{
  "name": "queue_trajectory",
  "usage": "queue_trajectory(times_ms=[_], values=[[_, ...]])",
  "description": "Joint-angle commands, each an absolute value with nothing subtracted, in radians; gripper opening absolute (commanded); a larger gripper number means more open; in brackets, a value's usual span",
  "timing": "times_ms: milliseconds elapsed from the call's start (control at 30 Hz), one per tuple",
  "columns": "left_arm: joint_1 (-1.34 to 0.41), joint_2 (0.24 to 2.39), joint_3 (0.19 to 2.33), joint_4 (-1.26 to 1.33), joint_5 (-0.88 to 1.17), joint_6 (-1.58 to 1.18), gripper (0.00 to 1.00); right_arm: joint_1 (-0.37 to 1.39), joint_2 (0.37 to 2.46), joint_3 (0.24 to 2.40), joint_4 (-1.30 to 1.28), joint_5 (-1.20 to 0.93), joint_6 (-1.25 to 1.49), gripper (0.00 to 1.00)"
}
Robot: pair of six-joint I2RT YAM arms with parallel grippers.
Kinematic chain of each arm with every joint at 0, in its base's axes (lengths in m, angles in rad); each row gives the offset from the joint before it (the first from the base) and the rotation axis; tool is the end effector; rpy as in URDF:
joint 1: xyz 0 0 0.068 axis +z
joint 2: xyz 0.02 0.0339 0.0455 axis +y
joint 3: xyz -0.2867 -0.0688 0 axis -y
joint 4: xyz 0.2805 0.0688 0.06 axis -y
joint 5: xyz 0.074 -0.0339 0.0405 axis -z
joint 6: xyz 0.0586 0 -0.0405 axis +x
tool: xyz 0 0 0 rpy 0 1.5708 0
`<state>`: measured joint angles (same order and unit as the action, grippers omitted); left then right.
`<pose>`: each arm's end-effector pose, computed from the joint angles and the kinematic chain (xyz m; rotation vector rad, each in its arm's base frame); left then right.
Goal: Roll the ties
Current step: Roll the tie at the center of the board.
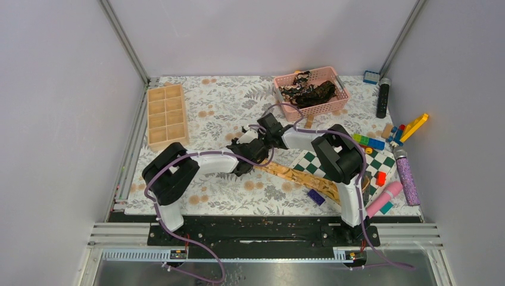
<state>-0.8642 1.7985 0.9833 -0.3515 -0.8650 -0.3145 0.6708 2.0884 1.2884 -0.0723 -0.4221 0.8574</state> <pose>0.2708 -0.2485 0.1268 0.4098 2.2446 0.6131 0.3629 0.3186 0.1056 0.0419 2.7154 1.1010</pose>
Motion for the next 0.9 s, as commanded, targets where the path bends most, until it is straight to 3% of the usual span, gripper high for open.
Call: queue_trajectory(times_ms=[0, 667, 867], values=[[-0.869, 1.802, 1.036, -0.337, -0.873, -0.303, 0.0, 0.703, 2.12, 1.321, -0.094, -0.416, 0.845, 0.02], [-0.87, 1.831, 1.075, -0.356, -0.866, -0.27, 0.0, 0.697, 1.96, 1.211, -0.139, -0.344, 0.806, 0.03], [-0.87, 1.832, 1.077, -0.361, -0.867, -0.27, 0.0, 0.685, 1.925, 1.197, -0.101, -0.379, 0.811, 0.09]])
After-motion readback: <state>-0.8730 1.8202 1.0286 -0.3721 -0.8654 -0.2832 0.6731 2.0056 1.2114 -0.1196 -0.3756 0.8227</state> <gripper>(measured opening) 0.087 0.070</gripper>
